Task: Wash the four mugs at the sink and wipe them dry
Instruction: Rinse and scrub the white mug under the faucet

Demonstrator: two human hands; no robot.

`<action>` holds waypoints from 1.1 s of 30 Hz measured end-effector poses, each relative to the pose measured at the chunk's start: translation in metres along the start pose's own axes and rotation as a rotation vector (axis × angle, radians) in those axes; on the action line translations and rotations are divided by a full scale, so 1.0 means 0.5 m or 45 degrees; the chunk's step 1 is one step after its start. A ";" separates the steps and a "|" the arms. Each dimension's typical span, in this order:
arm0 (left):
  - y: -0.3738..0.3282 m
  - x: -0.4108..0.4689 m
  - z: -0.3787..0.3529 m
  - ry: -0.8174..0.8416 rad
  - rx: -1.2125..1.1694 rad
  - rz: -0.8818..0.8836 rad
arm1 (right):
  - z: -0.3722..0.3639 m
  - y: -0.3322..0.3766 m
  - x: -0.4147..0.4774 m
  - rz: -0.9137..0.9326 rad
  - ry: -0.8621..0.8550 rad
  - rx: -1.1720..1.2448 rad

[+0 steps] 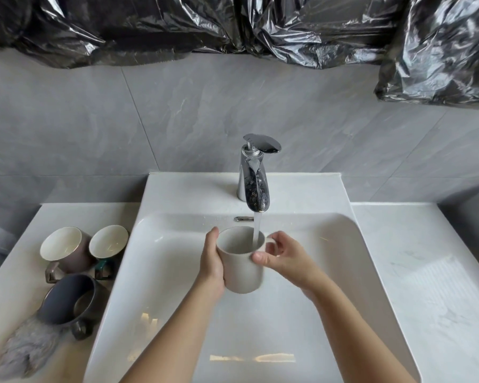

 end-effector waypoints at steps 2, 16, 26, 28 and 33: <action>-0.016 0.011 -0.003 0.070 0.129 -0.112 | 0.003 -0.014 -0.001 -0.077 0.144 -0.152; -0.297 -0.077 -0.062 0.006 0.698 -1.359 | 0.011 -0.019 -0.059 -0.020 0.065 0.128; -0.358 -0.126 -0.241 0.419 1.493 -1.794 | 0.019 0.002 -0.066 0.098 -0.053 0.137; -0.344 -0.131 -0.242 0.412 1.595 -1.825 | 0.028 -0.002 -0.066 0.104 -0.095 0.153; -0.302 -0.130 -0.206 0.565 1.400 -1.655 | 0.026 -0.011 -0.076 0.117 -0.122 0.162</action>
Point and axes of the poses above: each hand's wrist, its own x-axis towards the middle knuckle, its own z-axis out of the back of the hand, y = z × x, the point moved 9 cm from there along x, towards the middle knuckle, and after that the axes turned 10 degrees about -z, right-handed, at the moved point
